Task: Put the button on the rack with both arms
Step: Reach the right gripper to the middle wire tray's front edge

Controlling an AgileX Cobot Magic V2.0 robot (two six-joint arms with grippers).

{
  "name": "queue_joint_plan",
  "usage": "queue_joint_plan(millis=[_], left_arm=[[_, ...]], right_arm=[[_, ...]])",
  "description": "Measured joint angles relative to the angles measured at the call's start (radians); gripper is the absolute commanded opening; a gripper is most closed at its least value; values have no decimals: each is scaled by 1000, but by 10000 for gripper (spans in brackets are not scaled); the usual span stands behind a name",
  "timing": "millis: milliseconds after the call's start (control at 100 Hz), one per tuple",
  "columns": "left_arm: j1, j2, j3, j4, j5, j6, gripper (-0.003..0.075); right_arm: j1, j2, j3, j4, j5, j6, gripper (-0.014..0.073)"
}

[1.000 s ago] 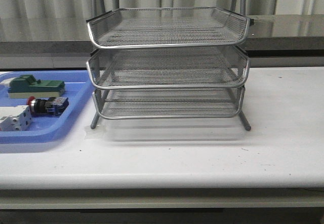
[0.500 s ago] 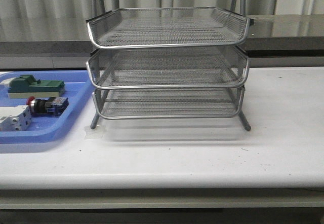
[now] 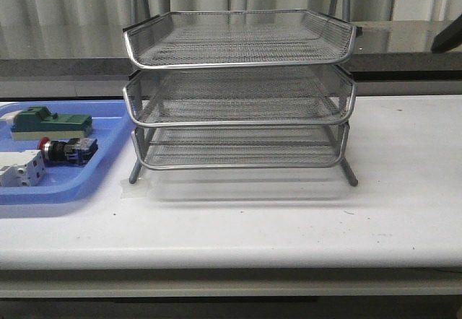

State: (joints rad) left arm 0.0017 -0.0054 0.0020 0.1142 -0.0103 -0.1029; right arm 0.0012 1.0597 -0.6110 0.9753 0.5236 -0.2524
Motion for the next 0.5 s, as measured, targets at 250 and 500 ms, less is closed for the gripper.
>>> queue_joint_plan(millis=[250,500], left_arm=[[0,0,0,0,0,0,-20],[0,0,0,0,0,0,-20]], right_arm=[[0,197,-2,395,-35,-413,358],[0,369,-23,645,-11,-664,358]])
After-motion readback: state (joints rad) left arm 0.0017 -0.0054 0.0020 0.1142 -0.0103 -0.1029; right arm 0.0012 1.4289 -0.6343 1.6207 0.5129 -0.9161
